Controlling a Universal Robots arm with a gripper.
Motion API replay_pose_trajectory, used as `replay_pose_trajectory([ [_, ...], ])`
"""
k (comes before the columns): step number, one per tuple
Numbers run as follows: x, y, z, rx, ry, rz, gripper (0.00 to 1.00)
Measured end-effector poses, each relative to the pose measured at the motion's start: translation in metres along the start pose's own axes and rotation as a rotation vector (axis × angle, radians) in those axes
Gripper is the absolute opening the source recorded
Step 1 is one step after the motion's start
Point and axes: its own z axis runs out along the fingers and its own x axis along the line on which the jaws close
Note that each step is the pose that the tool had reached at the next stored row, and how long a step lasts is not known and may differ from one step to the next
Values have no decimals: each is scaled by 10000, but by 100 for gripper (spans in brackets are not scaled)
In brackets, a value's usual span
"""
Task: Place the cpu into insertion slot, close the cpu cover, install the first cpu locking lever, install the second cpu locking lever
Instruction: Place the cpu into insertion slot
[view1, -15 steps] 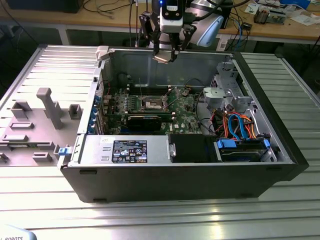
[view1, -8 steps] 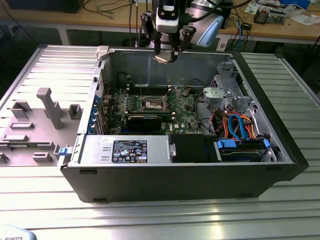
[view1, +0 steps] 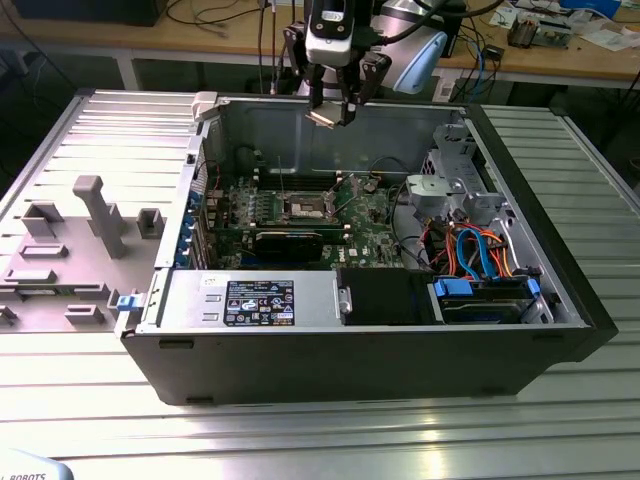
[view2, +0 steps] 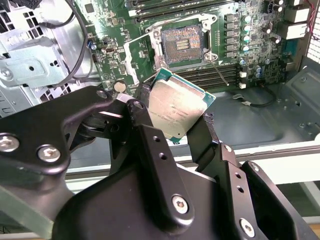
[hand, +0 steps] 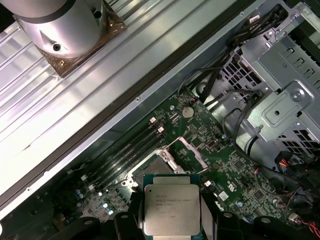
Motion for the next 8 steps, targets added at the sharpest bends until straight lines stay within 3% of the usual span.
replay_pose_trajectory([
  [8, 0, 0, 0, -1, -3, 35, 54],
])
